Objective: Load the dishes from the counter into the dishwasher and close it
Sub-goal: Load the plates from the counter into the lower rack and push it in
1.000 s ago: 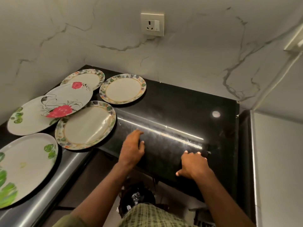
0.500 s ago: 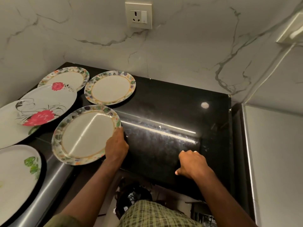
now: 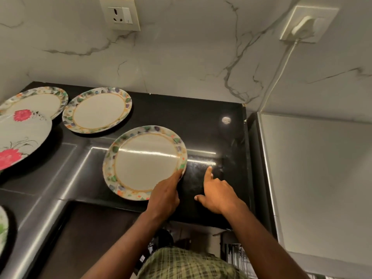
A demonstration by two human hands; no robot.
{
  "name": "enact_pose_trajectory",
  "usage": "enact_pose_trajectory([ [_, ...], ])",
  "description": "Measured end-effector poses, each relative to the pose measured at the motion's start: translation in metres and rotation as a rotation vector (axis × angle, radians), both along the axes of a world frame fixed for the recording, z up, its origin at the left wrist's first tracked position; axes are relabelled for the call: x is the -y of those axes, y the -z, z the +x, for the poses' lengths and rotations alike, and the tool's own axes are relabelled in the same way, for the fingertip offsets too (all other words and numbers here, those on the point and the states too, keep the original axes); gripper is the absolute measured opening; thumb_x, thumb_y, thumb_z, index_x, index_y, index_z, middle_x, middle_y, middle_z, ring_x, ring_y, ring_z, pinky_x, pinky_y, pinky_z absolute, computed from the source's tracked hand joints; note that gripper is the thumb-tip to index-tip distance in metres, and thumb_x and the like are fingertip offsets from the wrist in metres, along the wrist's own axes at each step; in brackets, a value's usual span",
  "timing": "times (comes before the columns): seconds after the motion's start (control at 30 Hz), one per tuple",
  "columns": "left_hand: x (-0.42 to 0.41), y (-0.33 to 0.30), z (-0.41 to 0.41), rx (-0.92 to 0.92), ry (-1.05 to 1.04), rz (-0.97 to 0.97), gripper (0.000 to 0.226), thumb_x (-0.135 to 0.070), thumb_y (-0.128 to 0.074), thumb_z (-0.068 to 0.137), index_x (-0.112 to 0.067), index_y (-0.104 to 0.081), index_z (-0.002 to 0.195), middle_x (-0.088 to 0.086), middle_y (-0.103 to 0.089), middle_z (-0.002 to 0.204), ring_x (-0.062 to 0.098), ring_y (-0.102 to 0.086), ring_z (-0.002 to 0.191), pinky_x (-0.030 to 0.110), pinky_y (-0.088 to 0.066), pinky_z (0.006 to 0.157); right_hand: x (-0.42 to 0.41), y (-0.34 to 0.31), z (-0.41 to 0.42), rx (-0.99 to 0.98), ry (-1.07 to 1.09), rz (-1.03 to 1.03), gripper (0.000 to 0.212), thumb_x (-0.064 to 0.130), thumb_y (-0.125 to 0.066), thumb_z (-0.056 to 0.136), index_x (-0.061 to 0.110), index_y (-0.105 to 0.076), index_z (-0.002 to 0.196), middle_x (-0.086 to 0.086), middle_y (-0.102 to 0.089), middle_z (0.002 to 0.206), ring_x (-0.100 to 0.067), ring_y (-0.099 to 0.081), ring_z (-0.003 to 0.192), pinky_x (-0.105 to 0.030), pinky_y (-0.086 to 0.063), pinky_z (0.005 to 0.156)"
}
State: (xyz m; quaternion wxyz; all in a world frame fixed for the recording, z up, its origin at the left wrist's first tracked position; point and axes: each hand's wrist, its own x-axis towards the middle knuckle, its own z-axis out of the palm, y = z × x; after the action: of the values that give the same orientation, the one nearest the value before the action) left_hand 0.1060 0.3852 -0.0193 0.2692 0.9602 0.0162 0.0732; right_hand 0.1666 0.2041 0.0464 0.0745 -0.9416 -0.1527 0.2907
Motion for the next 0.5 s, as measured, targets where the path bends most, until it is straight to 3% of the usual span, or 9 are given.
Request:
enact_pose_trajectory([
  [0.07, 0.008, -0.002, -0.005, -0.015, 0.048, -0.066, 0.066, -0.002, -0.058, 0.084, -0.018, -0.052, 0.148, 0.006, -0.074, 0.123, 0.028, -0.071, 0.105, 0.039, -0.055, 0.088, 0.011, 0.003, -0.005, 0.036, 0.059, 0.071, 0.119, 0.056, -0.064, 0.094, 0.008, 0.023, 0.159, -0.018, -0.056, 0.144, -0.037, -0.058, 0.126, -0.048, -0.045, 0.108],
  [0.13, 0.015, -0.003, -0.008, -0.052, 0.047, -0.141, 0.059, -0.007, -0.059, 0.089, -0.024, -0.054, 0.145, -0.004, -0.075, 0.121, 0.018, -0.071, 0.107, 0.036, -0.056, 0.092, 0.022, 0.004, -0.008, 0.041, 0.072, 0.128, 0.119, 0.055, -0.064, 0.094, 0.013, 0.026, 0.159, -0.015, -0.064, 0.133, -0.035, -0.064, 0.117, -0.048, -0.045, 0.108],
  [0.23, 0.014, -0.007, -0.014, -0.080, -0.012, -0.274, 0.049, -0.012, -0.063, 0.095, -0.028, -0.056, 0.140, -0.010, -0.074, 0.116, 0.008, -0.069, 0.106, 0.034, -0.057, 0.095, 0.037, 0.003, -0.011, 0.029, 0.022, 0.174, 0.106, 0.047, -0.063, 0.097, 0.024, 0.016, 0.163, -0.014, -0.054, 0.149, -0.033, -0.057, 0.130, -0.050, -0.041, 0.113],
  [0.3, 0.006, -0.001, -0.015, -0.019, -0.123, -0.183, 0.051, -0.017, -0.069, 0.090, -0.023, -0.057, 0.140, 0.000, -0.066, 0.130, 0.021, -0.062, 0.120, 0.042, -0.052, 0.104, 0.044, 0.001, -0.014, 0.011, -0.040, 0.163, 0.086, 0.044, -0.059, 0.100, 0.028, -0.004, 0.165, -0.012, -0.038, 0.162, -0.032, -0.041, 0.146, -0.049, -0.035, 0.117],
  [0.37, -0.004, 0.002, -0.013, -0.041, -0.357, 0.001, 0.068, -0.031, -0.077, 0.081, -0.018, -0.053, 0.143, 0.012, -0.050, 0.145, 0.037, -0.048, 0.133, 0.058, -0.045, 0.109, 0.049, 0.003, -0.017, -0.016, -0.082, 0.160, 0.074, 0.043, -0.056, 0.103, 0.032, -0.016, 0.164, -0.010, -0.031, 0.166, -0.030, -0.030, 0.153, -0.049, -0.030, 0.119],
  [0.43, -0.007, -0.003, -0.009, -0.178, -0.593, -0.110, 0.086, -0.037, -0.085, 0.076, -0.017, -0.043, 0.148, 0.018, -0.033, 0.155, 0.044, -0.033, 0.141, 0.066, -0.037, 0.113, 0.054, 0.007, -0.020, -0.024, -0.094, 0.165, 0.069, 0.043, -0.054, 0.104, 0.037, -0.019, 0.163, -0.009, -0.028, 0.168, -0.030, -0.026, 0.154, -0.049, -0.028, 0.121],
  [0.5, -0.010, -0.008, -0.008, -0.215, -0.651, -0.324, 0.095, -0.028, -0.089, 0.077, -0.012, -0.033, 0.153, 0.018, -0.038, 0.153, 0.040, -0.039, 0.140, 0.060, -0.038, 0.115, 0.057, 0.009, -0.020, -0.029, -0.096, 0.190, 0.068, 0.042, -0.054, 0.104, 0.040, -0.020, 0.163, -0.008, -0.027, 0.169, -0.029, -0.023, 0.156, -0.049, -0.026, 0.122],
])
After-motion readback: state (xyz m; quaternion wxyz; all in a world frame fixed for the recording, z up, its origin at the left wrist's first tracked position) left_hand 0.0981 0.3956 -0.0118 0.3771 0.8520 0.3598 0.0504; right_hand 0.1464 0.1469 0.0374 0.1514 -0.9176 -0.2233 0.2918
